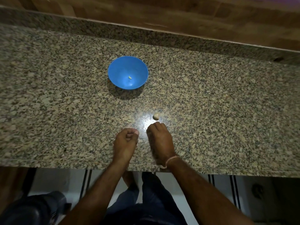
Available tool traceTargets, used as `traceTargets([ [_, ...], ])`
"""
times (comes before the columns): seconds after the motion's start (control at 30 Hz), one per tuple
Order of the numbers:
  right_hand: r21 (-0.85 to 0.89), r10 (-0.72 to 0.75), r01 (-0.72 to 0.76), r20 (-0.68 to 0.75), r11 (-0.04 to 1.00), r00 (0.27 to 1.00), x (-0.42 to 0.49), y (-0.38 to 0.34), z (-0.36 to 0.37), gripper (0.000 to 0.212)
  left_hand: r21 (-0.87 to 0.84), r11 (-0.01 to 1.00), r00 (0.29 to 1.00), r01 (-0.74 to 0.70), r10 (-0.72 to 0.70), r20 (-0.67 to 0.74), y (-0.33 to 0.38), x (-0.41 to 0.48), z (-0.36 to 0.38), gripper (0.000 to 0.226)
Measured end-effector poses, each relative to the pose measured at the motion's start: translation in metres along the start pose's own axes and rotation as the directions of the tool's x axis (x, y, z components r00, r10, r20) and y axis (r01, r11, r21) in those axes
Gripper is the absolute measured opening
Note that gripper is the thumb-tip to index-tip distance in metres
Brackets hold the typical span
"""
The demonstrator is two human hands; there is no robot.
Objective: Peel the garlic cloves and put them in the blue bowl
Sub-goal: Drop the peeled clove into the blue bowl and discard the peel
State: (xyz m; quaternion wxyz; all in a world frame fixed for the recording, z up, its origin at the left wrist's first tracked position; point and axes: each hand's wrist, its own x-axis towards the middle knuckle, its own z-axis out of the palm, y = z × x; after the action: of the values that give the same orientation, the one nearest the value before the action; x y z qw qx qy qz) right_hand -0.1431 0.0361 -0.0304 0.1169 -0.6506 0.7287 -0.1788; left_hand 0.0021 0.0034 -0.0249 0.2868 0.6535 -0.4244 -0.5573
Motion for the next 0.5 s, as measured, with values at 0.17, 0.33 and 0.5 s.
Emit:
traceTargets([
  [0.17, 0.284, 0.143, -0.13, -0.025, 0.95, 0.989, 0.004, 0.0, -0.007, 0.015, -0.346, 0.904, 0.967, 0.25, -0.213, 0.144, 0.016, -0.002, 0.02, 0.019],
  [0.33, 0.634, 0.138, -0.153, 0.072, 0.758, 0.988, 0.002, -0.011, -0.045, 0.027, -0.706, 0.506, 0.855, 0.496, -0.424, 0.297, 0.042, -0.005, 0.044, 0.018],
  [0.5, 0.711, 0.191, -0.185, 0.072, 0.679, 0.979, -0.006, 0.033, -0.064, 0.027, -0.731, 0.505, 0.85, 0.459, -0.489, 0.196, 0.039, -0.003, 0.057, 0.01],
])
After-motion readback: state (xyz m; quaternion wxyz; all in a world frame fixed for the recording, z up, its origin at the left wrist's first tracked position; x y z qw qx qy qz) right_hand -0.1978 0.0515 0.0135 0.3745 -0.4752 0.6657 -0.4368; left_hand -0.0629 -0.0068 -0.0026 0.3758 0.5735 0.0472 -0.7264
